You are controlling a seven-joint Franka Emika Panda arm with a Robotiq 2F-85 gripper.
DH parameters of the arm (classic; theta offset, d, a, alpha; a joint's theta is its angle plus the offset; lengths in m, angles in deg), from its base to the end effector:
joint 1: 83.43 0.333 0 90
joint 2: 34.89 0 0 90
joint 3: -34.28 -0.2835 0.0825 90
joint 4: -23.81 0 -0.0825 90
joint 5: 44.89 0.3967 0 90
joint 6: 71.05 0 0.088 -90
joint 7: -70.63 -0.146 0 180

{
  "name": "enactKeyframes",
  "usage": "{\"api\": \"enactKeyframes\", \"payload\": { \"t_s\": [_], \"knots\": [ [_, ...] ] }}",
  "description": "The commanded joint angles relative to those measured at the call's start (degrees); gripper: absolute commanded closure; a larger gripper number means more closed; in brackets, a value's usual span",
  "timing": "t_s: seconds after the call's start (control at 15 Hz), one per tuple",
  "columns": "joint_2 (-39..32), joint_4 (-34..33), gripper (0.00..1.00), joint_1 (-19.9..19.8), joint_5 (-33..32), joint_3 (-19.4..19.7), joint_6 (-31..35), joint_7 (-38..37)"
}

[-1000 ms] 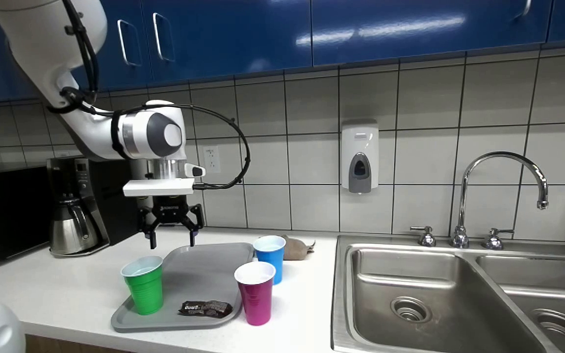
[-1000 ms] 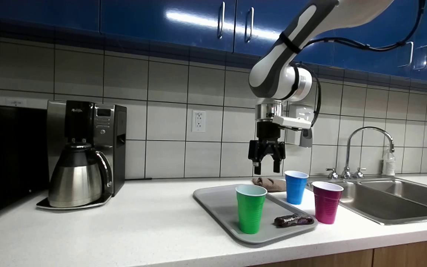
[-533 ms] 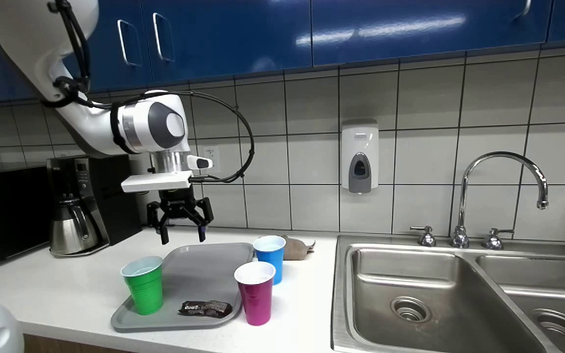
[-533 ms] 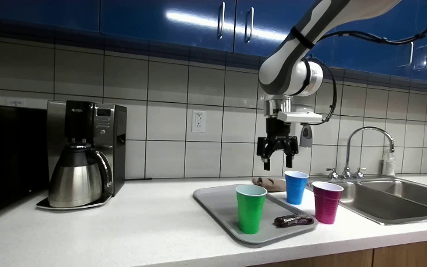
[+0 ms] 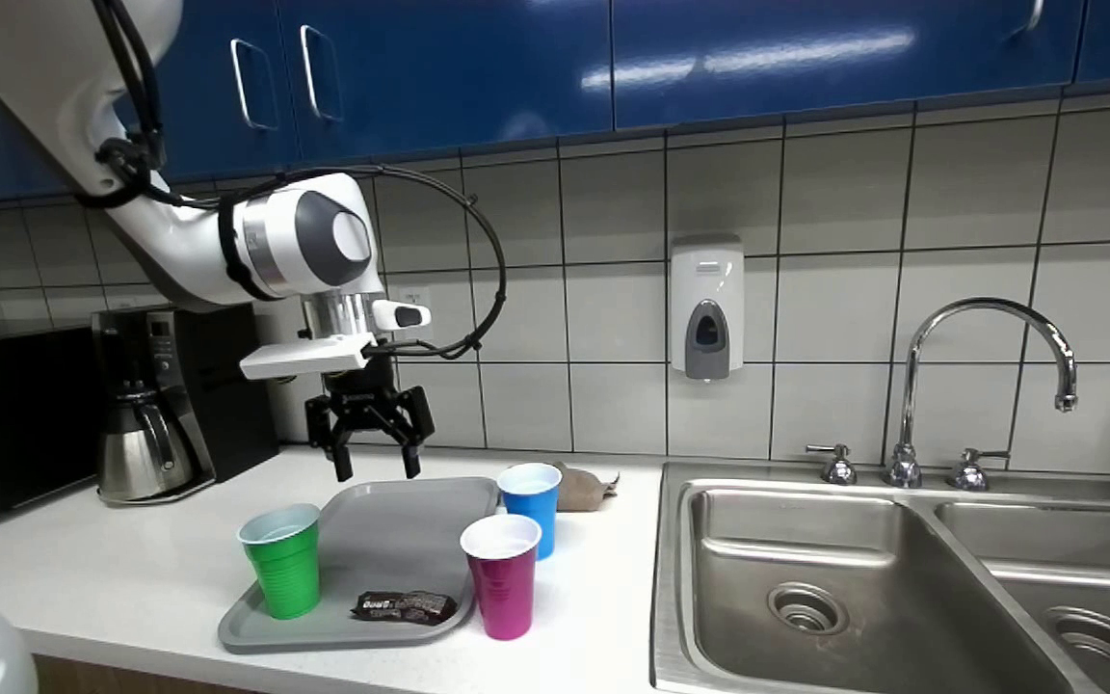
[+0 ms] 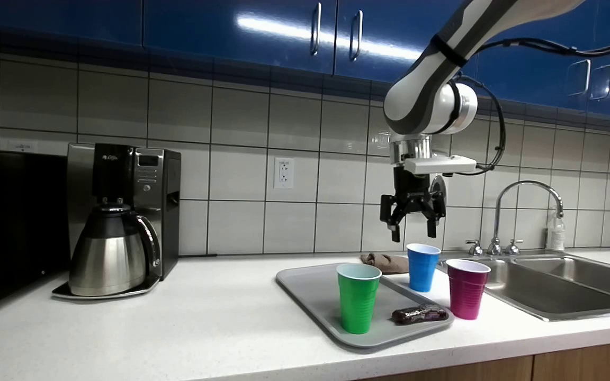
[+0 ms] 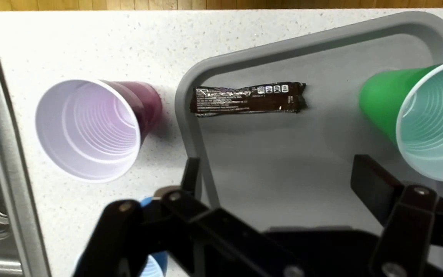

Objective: Pick the cups and place them on the tray

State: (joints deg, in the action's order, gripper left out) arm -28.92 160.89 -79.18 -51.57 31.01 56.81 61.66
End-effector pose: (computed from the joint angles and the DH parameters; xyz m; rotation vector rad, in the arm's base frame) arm 0.4824 0.0560 0.2744 3.0369 0.0736 -0.0649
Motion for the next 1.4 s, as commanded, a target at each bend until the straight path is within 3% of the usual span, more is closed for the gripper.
{"api": "enactKeyframes", "payload": {
  "t_s": [0.0, 0.53, 1.33],
  "knots": [
    [1.40, 1.12, 0.00, -2.10, -2.75, 0.40, -0.32, -4.96],
    [-2.30, -0.01, 0.00, -4.62, -5.29, 2.03, 1.78, -9.88],
    [-11.08, -2.48, 0.00, -4.55, -8.68, 5.44, 5.05, -15.58]
  ]
}}
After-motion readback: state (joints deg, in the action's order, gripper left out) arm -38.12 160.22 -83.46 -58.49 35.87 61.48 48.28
